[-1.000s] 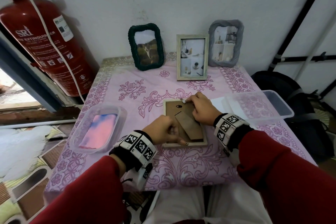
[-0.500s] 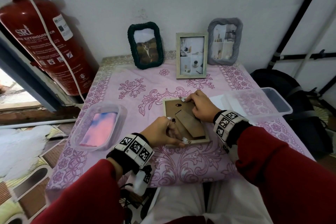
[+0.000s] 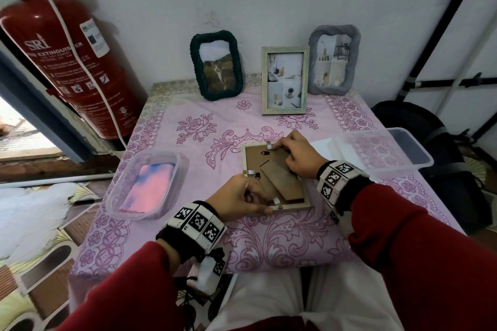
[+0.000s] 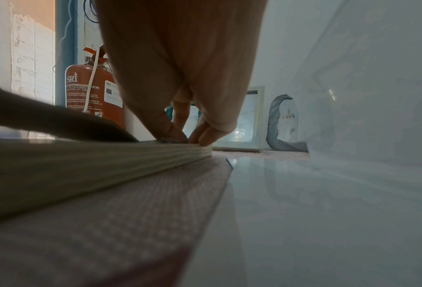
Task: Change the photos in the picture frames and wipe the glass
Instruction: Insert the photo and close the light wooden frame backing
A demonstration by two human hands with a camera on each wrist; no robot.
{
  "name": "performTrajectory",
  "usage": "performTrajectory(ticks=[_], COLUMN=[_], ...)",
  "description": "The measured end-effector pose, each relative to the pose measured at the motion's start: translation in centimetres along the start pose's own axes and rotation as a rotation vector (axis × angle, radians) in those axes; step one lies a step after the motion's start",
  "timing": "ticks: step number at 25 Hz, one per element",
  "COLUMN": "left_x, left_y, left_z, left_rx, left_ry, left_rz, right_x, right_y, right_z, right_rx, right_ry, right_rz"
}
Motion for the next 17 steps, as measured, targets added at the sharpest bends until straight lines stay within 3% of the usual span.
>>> performTrajectory(ticks=[13, 17], left_x=[0.09, -0.58], left_y=[-0.08, -0.21], left_z=[-0.26, 0.14], left_rx=[0.024, -0.113], left_ry=[-0.015, 0.034], left_rz=[0.055, -0.074], right_x=[0.02, 0.11], right_y=[0.19, 0.45], right_z=[0.21, 0.10], right_rx=[0.005, 0.010], right_ry=[0.013, 0.040], right_rz=[0.009, 0.041])
Point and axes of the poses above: each hand's wrist, its own y-axis away from the middle knuckle, its own x-axis out of the palm, z = x × y, the point moved 4 cm from there along -y, towards the middle knuckle, and after that the axes turned 12 degrees about -y, right-handed, at the moved point
